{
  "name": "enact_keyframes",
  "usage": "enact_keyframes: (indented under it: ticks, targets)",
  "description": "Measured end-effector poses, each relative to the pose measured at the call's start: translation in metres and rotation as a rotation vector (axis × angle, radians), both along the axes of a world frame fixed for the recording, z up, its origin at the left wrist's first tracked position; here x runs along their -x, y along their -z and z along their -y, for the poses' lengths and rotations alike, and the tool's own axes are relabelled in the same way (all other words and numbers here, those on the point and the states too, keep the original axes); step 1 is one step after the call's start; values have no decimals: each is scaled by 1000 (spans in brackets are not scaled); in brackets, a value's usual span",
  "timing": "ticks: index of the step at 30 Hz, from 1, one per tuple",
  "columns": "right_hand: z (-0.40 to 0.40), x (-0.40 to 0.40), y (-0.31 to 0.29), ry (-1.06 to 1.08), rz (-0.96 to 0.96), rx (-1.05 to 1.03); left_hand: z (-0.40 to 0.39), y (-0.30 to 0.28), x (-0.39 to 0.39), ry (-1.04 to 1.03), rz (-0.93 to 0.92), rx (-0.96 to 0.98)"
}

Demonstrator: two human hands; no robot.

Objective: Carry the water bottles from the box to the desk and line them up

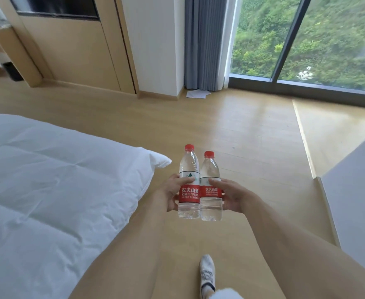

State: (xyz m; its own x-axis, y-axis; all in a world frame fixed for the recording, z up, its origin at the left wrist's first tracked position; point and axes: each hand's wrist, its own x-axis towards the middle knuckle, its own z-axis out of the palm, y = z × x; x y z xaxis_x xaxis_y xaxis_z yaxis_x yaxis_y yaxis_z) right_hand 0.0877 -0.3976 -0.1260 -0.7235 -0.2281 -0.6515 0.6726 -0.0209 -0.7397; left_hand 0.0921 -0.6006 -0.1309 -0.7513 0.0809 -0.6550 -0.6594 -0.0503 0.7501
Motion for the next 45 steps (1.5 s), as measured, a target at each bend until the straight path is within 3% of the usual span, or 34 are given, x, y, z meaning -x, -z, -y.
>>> enact_keyframes:
  ticks: [13, 23, 35, 45]
  targets:
    - [-47, 202, -20, -48, -6, 41, -49, -17, 192, -86, -46, -28]
    - [-49, 341, -21, -40, -42, -108, -52, -7, 337, -40, -79, -58]
    - [29, 571, -36, -79, -80, -144, 36, -12, 579, -5, -47, -101]
    - [123, 721, -36, -165, -71, -154, 125, -11, 708, -115, -86, -91]
